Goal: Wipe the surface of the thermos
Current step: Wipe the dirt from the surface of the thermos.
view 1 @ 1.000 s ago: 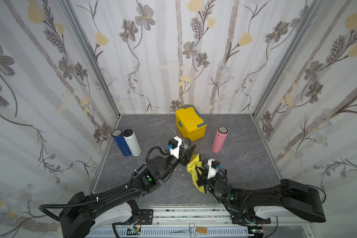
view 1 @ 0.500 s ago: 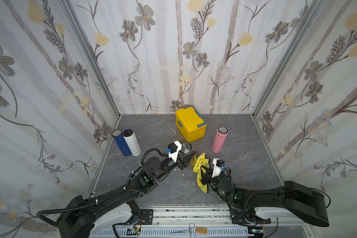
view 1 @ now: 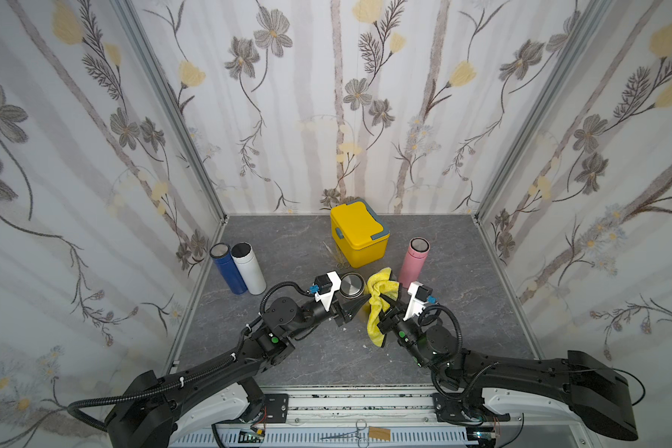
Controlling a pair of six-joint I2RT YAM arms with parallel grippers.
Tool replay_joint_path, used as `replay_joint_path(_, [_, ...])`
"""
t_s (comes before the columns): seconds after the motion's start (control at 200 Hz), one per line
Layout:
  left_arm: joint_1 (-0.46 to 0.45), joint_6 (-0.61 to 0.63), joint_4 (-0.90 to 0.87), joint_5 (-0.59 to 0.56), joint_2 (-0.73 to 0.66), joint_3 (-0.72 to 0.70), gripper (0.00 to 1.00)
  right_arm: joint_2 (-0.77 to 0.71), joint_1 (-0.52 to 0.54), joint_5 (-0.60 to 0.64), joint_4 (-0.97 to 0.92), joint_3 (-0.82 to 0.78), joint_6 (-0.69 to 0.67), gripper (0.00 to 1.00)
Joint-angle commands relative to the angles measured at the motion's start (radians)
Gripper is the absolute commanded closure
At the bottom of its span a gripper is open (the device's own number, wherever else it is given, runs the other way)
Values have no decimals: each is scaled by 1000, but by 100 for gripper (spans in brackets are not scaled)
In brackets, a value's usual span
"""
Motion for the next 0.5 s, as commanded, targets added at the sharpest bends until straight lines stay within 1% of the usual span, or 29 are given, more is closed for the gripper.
replay_joint_path(0.0, [-1, -26, 140, 74, -12, 0, 100, 109, -10, -41, 109, -78, 102, 100])
replay_joint_path(0.04, [1, -29, 141, 79, -16, -2, 100, 136, -17, -50, 172, -101, 110, 100])
replay_joint_path(0.09, [1, -30, 141, 81, -20, -3, 100, 132, -25, -67, 175, -98, 100, 100])
replay_joint_path(0.25, [3, -32, 143, 93, -32, -9, 100, -36, -26, -94, -43, 42, -10, 100])
replay_joint_path(0.345, [2, -33, 147, 112, -36, -10, 100, -88, -26, -100, -64, 81, -44, 100])
replay_joint_path(0.415, [3, -32, 150, 134, -37, -12, 100, -82, -26, -103, -59, 80, -38, 100])
replay_joint_path(0.495, [3, -30, 150, 160, -34, -11, 100, -13, -27, -106, -23, 51, -1, 100])
